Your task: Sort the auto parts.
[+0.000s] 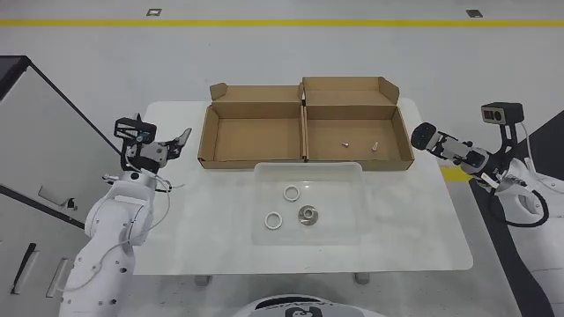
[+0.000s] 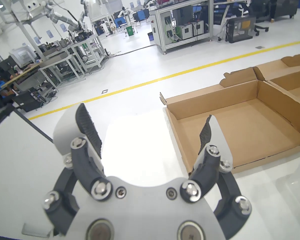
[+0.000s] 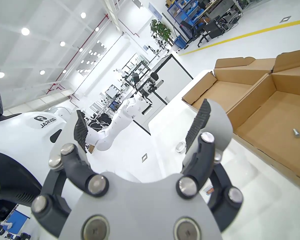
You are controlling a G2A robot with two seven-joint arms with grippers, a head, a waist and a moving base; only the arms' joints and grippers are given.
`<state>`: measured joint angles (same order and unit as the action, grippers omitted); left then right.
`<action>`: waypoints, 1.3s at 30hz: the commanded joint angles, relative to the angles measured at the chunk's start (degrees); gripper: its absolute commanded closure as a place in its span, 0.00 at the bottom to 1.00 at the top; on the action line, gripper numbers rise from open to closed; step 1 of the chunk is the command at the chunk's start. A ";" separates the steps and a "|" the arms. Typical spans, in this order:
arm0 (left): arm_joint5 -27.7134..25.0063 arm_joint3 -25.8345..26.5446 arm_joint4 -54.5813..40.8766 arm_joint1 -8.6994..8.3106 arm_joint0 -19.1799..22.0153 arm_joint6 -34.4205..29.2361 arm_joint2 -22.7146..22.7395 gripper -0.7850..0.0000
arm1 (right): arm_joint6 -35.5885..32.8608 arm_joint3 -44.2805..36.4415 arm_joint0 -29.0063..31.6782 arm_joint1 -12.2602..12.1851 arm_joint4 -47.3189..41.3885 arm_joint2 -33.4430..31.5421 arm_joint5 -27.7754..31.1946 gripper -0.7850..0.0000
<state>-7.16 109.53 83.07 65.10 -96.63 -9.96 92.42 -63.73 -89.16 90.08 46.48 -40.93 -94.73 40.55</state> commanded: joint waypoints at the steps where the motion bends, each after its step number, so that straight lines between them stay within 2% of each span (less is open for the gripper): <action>1: -3.75 3.12 3.68 -0.33 1.10 -6.36 0.08 0.00 | 0.00 0.00 0.00 0.00 0.00 0.00 0.00 0.00; 4: -8.54 6.64 2.50 -0.55 3.45 -13.55 -0.24 0.00 | 0.00 0.00 0.00 0.00 0.00 0.00 0.00 0.00; 8: -18.41 10.31 3.77 -1.12 6.91 -19.69 -1.74 0.00 | 0.00 0.00 0.00 0.00 0.00 0.00 0.00 0.00; 13: -29.39 11.82 3.10 -1.59 12.31 -27.79 -5.66 0.00 | 0.00 0.00 0.00 0.00 0.00 0.00 0.00 0.00; 19: -35.06 10.41 -5.01 -1.38 18.88 -38.62 -12.64 0.00 | 0.00 0.00 0.00 0.00 0.00 0.00 0.00 0.00; 25: -34.55 8.49 -14.12 -0.87 26.49 -52.26 -19.96 0.00 | 0.00 0.00 0.00 0.00 0.00 0.00 0.00 0.00; 39: -18.26 2.79 -24.18 -1.65 45.95 -68.92 -43.49 0.00 | 0.00 0.00 0.00 0.00 0.00 0.00 0.00 0.00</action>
<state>-26.38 112.79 59.40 63.54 -52.02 -77.98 50.76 -63.73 -89.16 90.08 46.48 -40.93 -94.73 40.55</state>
